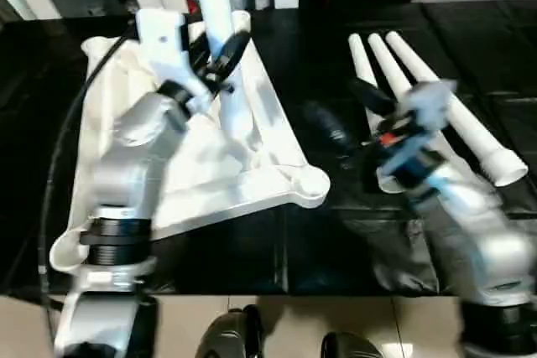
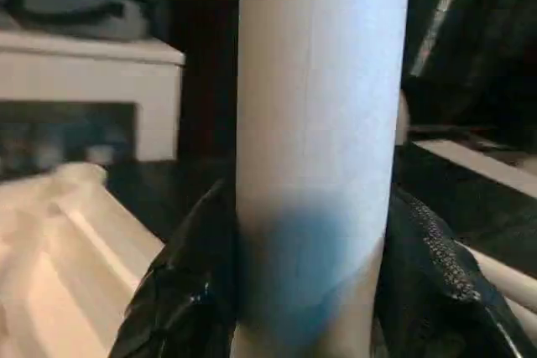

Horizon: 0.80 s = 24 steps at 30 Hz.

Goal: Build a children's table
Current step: Pick table leg

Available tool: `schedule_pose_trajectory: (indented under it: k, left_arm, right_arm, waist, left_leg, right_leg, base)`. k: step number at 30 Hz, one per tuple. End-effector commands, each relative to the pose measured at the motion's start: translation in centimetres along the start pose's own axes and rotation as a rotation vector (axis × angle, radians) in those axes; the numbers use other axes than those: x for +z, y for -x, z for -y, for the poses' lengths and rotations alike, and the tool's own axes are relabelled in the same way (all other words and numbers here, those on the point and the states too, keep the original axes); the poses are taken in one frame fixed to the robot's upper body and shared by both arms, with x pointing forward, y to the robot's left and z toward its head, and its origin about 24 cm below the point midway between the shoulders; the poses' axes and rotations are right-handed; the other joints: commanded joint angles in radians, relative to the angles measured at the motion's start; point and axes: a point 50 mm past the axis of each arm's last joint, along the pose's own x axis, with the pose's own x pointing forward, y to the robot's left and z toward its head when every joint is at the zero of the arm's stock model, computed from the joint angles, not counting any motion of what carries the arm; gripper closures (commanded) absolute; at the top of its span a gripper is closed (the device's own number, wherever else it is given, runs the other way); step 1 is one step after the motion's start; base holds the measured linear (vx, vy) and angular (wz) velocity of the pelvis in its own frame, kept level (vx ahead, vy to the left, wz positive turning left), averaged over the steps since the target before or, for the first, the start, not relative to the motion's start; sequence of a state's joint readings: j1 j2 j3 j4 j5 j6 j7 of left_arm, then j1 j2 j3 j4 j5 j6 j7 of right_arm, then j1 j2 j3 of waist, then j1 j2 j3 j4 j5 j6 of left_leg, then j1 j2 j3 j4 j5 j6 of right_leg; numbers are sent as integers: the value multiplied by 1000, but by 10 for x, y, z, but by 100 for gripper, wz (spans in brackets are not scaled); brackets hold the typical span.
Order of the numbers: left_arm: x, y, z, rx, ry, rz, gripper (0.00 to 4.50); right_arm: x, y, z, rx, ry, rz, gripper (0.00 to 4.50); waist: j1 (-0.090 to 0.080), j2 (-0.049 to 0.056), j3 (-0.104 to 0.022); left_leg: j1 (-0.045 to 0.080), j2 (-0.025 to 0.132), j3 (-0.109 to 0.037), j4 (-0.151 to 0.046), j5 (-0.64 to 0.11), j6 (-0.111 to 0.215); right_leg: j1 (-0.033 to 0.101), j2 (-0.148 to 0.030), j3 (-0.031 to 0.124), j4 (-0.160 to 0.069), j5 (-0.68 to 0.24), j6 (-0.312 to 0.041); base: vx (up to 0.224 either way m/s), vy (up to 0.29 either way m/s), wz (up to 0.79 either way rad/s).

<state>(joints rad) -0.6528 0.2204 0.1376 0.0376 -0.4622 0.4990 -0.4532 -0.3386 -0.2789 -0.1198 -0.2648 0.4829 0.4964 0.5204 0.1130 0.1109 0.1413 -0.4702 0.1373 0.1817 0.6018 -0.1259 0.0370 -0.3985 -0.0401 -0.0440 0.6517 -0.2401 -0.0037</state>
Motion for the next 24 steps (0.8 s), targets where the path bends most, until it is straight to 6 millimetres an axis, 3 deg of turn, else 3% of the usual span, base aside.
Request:
schedule_pose_trajectory:
  k: [1,2,3,4,5,7,8,9,11,13,15,16,18,21,23,24]
  left_arm:
    - [1,2,10,-123,72,-34,264]
    - [1,2,10,-123,72,-34,264]
    - [0,2,13,-152,94,-43,264]
    - [0,2,15,-180,117,-40,264]
    - [3,1,20,-227,175,-25,264]
    - [5,1,26,-280,230,-16,264]
    - [5,1,26,-280,230,-16,264]
    - [6,1,28,-306,256,-17,264]
    - [7,1,37,-390,336,-22,264]
    - [8,1,40,-437,395,-22,264]
    - [10,3,45,-500,433,-26,264]
    - [10,3,47,-519,441,-26,264]
    - [11,4,49,-545,452,-28,264]
    - [10,4,58,-610,438,-67,264]
    - [11,4,61,-628,428,-80,264]
    - [11,3,63,-643,418,-90,264]
  right_arm:
    - [-2,-1,6,36,-77,-33,0]
    - [-2,-1,6,36,-77,-33,0]
    - [-2,0,9,44,-90,-43,0]
    - [-3,1,9,84,-130,-59,0]
    - [-6,6,8,169,-181,-92,0]
    - [-7,10,5,250,-235,-104,0]
    - [-7,10,5,250,-235,-104,0]
    - [-6,11,5,268,-266,-106,0]
    - [-2,12,3,347,-346,-81,0]
    - [0,12,2,393,-375,-79,0]
    - [2,13,2,437,-387,-85,0]
    - [3,14,2,453,-388,-89,0]
    - [5,14,2,477,-391,-95,0]
    - [8,14,-3,554,-349,-136,0]
    - [6,12,-4,568,-314,-161,0]
    - [5,10,-4,573,-303,-175,0]
  waist:
    - [1,-35,-114]
    - [10,-23,-116]
    - [12,-20,-114]
    - [9,-36,-116]
    - [16,-36,-122]
    - [25,-33,-120]
    - [29,-39,-121]
    - [30,-39,-118]
    - [30,-38,-118]
    - [33,-40,-117]
    - [29,-44,-115]
    - [30,-43,-113]
    - [30,-48,-112]
    - [30,-51,-113]
    - [27,-50,-112]
    - [25,-57,-112]
  left_leg:
    - [69,98,-47,-57,-147,40]
    - [67,95,-49,-50,-128,46]
    - [68,96,-46,-50,-135,43]
    - [69,99,-46,-52,-139,45]
    - [72,98,-44,-48,-134,52]
    - [68,99,-43,-44,-129,54]
    - [68,101,-44,-45,-133,57]
    - [69,100,-42,-45,-141,56]
    - [68,96,-40,-44,-160,49]
    - [68,98,-42,-49,-195,27]
    - [70,101,-44,-62,-255,-10]
    - [73,99,-43,-62,-282,-32]
    - [69,97,-43,-60,-292,-49]
    - [72,99,-43,-65,-311,-63]
    - [77,103,-45,-73,-375,-99]
    - [79,102,-46,-75,-401,-117]
  right_leg:
    - [31,-126,48,-67,48,-249]
    - [32,-134,47,-65,35,-253]
    - [26,-131,48,-68,19,-247]
    - [29,-128,47,-68,14,-243]
    - [31,-129,45,-66,14,-241]
    - [31,-131,45,-66,4,-234]
    - [29,-132,45,-65,-10,-229]
    - [24,-130,45,-68,-24,-227]
    - [27,-133,44,-70,-56,-229]
    - [24,-131,39,-73,-124,-218]
    - [20,-128,37,-75,-195,-185]
    - [19,-136,40,-80,-232,-177]
    - [21,-144,43,-86,-271,-162]
    - [19,-141,40,-90,-297,-137]
    - [11,-144,36,-93,-337,-124]
    - [11,-148,37,-96,-348,-122]
  base:
    - [0,0,0]
    - [0,0,0]
    - [0,0,0]
    - [0,0,0]
    - [0,0,0]
    - [0,0,0]
    - [0,0,0]
    - [0,0,0]
    - [0,0,0]
    - [0,0,0]
    - [0,0,0]
    - [0,0,0]
    - [0,0,0]
    - [0,0,0]
    - [0,0,0]
    - [0,0,0]
